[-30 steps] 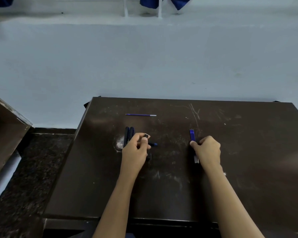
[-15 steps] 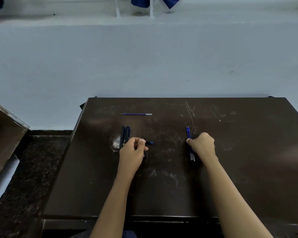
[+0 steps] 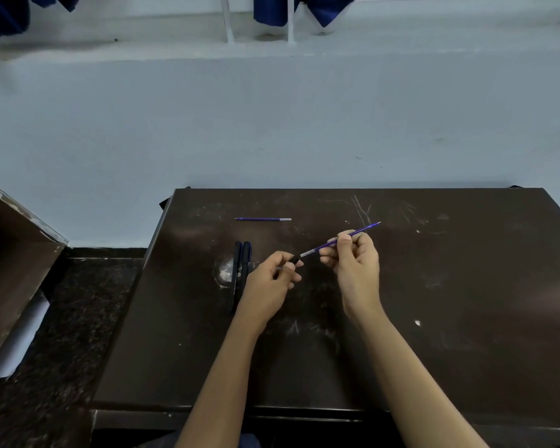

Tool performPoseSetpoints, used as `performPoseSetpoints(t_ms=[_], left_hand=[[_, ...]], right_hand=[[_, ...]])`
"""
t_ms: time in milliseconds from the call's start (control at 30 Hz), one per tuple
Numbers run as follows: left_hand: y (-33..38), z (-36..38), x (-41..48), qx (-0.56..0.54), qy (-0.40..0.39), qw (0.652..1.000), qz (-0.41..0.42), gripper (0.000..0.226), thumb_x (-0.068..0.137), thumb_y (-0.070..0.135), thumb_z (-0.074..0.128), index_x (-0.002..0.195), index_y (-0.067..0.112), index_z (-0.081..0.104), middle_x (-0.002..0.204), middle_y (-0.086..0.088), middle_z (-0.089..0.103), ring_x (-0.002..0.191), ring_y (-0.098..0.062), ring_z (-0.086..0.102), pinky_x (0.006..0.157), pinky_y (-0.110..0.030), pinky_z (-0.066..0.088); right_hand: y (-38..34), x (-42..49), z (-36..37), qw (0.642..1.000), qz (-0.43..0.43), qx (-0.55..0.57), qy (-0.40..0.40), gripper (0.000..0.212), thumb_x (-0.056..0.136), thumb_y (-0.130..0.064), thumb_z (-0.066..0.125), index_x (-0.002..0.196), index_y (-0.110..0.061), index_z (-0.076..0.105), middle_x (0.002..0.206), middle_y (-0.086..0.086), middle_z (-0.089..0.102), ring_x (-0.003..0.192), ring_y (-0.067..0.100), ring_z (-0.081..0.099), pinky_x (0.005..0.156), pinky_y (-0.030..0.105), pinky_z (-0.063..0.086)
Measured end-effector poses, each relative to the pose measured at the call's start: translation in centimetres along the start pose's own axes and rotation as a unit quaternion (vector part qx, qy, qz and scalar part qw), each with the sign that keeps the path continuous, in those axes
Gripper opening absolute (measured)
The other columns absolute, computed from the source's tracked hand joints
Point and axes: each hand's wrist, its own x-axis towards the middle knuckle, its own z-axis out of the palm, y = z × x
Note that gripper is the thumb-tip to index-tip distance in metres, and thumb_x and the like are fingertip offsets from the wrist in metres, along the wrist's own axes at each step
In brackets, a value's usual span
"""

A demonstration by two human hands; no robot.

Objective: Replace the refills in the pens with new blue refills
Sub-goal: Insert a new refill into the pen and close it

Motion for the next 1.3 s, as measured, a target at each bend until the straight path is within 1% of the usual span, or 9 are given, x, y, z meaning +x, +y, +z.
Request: performPoseSetpoints(t_ms=[200,433,533,633,800,967,1067,1233,1300], left_hand=[[0.1,-0.4,0.1,0.000,0.011,1.000,0.023,0.018,0.097,0.024,0.046,0.097,0.030,0.063,0.087,0.002,0.069,0.081,-0.007,0.061,0.069,-0.017,0.042],[-0.9,-0.9,0.6,-0.001,0.015,1.000,0.026,0.023,0.097,0.024,0.049,0.088,0.043,0.059,0.085,0.006,0.070,0.086,-0.010,0.064,0.081,-0.028,0.049],[-1.0,-1.6,0.8,-0.030,0.070,0.997,0.013,0.021,0.098,0.021,0.045,0.093,0.034,0.061,0.085,0.006,0.069,0.083,-0.007,0.064,0.078,-0.026,0.049],[-0.9,-2.2,0.9,-0.057,0.138,0.989,0.013,0.023,0.099,0.020,0.044,0.093,0.030,0.063,0.081,0.005,0.067,0.075,-0.005,0.060,0.068,-0.017,0.046],[-1.0,-2.5,0.9,-0.067,0.155,0.986,0.008,0.021,0.099,0.019,0.044,0.099,0.025,0.063,0.079,0.006,0.065,0.070,-0.001,0.057,0.061,-0.008,0.047],[-1.4,-2.3,1.1,-0.037,0.144,0.989,0.009,0.021,0.098,0.021,0.043,0.106,0.026,0.063,0.079,0.006,0.066,0.077,-0.007,0.061,0.073,-0.025,0.050],[-1.3,-2.0,1.1,-0.025,0.131,0.991,0.029,0.026,0.099,0.017,0.043,0.113,0.031,0.059,0.084,0.008,0.066,0.077,0.004,0.061,0.076,-0.017,0.046],[-1.9,-1.4,1.6,0.001,0.086,0.996,0.040,0.032,0.100,0.013,0.040,0.115,0.033,0.060,0.083,0.009,0.065,0.080,-0.002,0.059,0.071,-0.018,0.040],[-2.1,-1.2,1.6,0.026,0.073,0.996,0.041,0.032,0.100,0.013,0.040,0.114,0.033,0.060,0.079,0.009,0.063,0.074,-0.001,0.055,0.070,-0.019,0.038]], right_hand=[[0.2,0.6,0.9,1.000,-0.016,0.007,-0.018,0.017,0.099,-0.018,0.043,0.085,-0.012,0.052,0.066,-0.003,0.064,0.064,0.013,0.061,0.071,0.036,0.053],[1.4,0.5,1.7,0.977,-0.062,-0.155,-0.131,0.017,0.092,-0.020,0.055,0.087,-0.005,0.062,0.079,0.009,0.069,0.072,0.019,0.067,0.074,0.041,0.056],[2.8,0.6,2.3,0.959,-0.054,-0.211,-0.183,0.015,0.090,-0.019,0.058,0.101,-0.015,0.068,0.091,-0.001,0.072,0.085,0.009,0.066,0.079,0.024,0.053],[4.4,0.4,2.7,0.909,-0.137,-0.338,-0.204,0.031,0.089,-0.010,0.057,0.117,-0.020,0.065,0.110,-0.003,0.068,0.097,0.005,0.059,0.086,0.007,0.038],[6.2,0.0,2.6,0.780,-0.232,-0.526,-0.245,0.042,0.091,-0.006,0.049,0.129,-0.022,0.056,0.128,-0.001,0.060,0.117,0.022,0.048,0.097,0.032,0.041],[6.3,0.4,2.3,0.788,-0.202,-0.554,-0.179,0.029,0.089,-0.010,0.048,0.115,-0.019,0.059,0.105,0.001,0.064,0.098,0.021,0.054,0.078,0.033,0.049],[6.2,0.7,2.0,0.811,-0.185,-0.540,-0.129,0.023,0.085,-0.011,0.051,0.106,-0.017,0.058,0.096,0.002,0.066,0.090,0.021,0.059,0.074,0.038,0.051],[5.0,1.6,1.8,0.973,-0.027,-0.213,-0.080,0.029,0.083,-0.004,0.061,0.110,-0.013,0.065,0.085,0.001,0.066,0.074,0.008,0.060,0.074,0.019,0.050],[4.0,2.0,1.5,0.993,0.082,0.007,-0.083,0.022,0.086,0.002,0.058,0.104,-0.007,0.066,0.081,0.006,0.064,0.076,0.014,0.060,0.076,0.025,0.052]])
